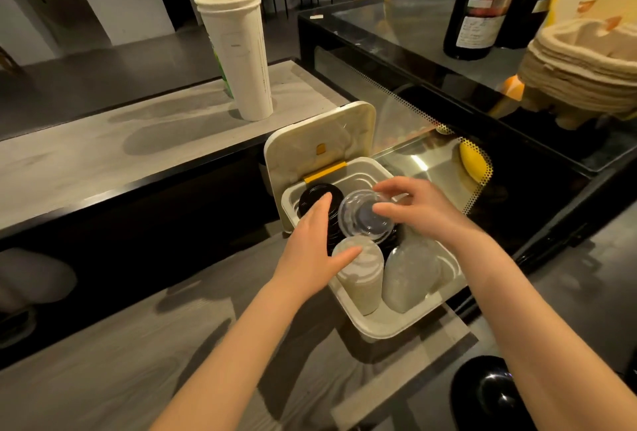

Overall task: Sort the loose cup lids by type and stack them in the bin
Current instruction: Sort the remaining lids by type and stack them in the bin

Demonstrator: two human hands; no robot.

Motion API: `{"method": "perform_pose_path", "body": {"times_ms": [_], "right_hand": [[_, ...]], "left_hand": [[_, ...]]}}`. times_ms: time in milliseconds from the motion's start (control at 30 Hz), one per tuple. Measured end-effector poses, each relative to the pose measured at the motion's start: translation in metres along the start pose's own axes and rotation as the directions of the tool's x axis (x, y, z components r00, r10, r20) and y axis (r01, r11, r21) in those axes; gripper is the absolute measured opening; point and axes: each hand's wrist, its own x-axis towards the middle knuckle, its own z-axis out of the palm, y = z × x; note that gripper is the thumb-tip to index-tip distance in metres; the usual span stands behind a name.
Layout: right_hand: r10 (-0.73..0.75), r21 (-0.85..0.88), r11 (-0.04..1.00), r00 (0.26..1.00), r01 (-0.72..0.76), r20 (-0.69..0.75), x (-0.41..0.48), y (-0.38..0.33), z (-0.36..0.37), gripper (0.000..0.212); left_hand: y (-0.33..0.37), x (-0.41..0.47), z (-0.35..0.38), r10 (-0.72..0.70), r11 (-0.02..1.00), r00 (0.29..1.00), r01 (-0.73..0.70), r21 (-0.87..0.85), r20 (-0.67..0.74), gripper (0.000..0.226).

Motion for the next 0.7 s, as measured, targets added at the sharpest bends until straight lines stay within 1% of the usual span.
{"method": "perform_pose_path", "body": {"times_ms": [100, 167, 200, 267, 333, 400, 500, 567, 633, 700], "right_hand": [[0.077, -0.119, 0.989, 0.995, -0.085, -0.069, -0.01, 0.02, -0.016, 0.034], [0.151, -0.246, 0.954, 0.984, -0.171, -0.099, -0.017, 0.033, -0.021, 0.039], [0.2, -0.302, 0.927, 0.974, -0.222, -0.103, -0.02, 0.039, -0.02, 0.042], [0.287, -0.426, 0.852, 0.952, -0.305, -0.109, -0.026, 0.049, -0.015, 0.044], [0.298, -0.527, 0.782, 0.943, -0.332, -0.152, -0.03, 0.058, -0.005, 0.043], [0.259, -0.543, 0.772, 0.944, -0.329, -0.203, -0.031, 0.063, 0.004, 0.039], [0.225, -0.518, 0.793, 0.945, -0.32, -0.239, -0.03, 0.066, 0.01, 0.037], [0.213, -0.571, 0.752, 0.941, -0.33, -0.264, -0.027, 0.066, 0.012, 0.038], [0.209, -0.645, 0.689, 0.943, -0.33, -0.259, -0.023, 0.064, 0.012, 0.032], [0.209, -0.677, 0.661, 0.946, -0.325, -0.25, -0.021, 0.063, 0.016, 0.028]], "left_hand": [[-0.009, -0.005, 0.016, 0.0, 0.978, 0.98, -0.041, 0.205, 0.197, 0.068], [-0.013, -0.007, 0.025, -0.027, 0.948, 0.949, -0.076, 0.308, 0.315, 0.062], [-0.014, -0.008, 0.028, -0.039, 0.932, 0.938, -0.09, 0.351, 0.343, 0.06], [-0.015, -0.009, 0.033, -0.044, 0.907, 0.936, -0.11, 0.407, 0.349, 0.057], [-0.016, -0.01, 0.034, -0.036, 0.901, 0.94, -0.116, 0.418, 0.339, 0.054], [-0.015, -0.01, 0.034, -0.032, 0.903, 0.94, -0.119, 0.414, 0.341, 0.051], [-0.014, -0.011, 0.034, -0.03, 0.901, 0.94, -0.121, 0.416, 0.34, 0.049], [-0.013, -0.012, 0.033, -0.031, 0.903, 0.941, -0.119, 0.413, 0.338, 0.048], [-0.013, -0.013, 0.033, -0.029, 0.906, 0.941, -0.118, 0.407, 0.338, 0.047], [-0.013, -0.013, 0.033, -0.026, 0.908, 0.941, -0.119, 0.402, 0.338, 0.047]]}}
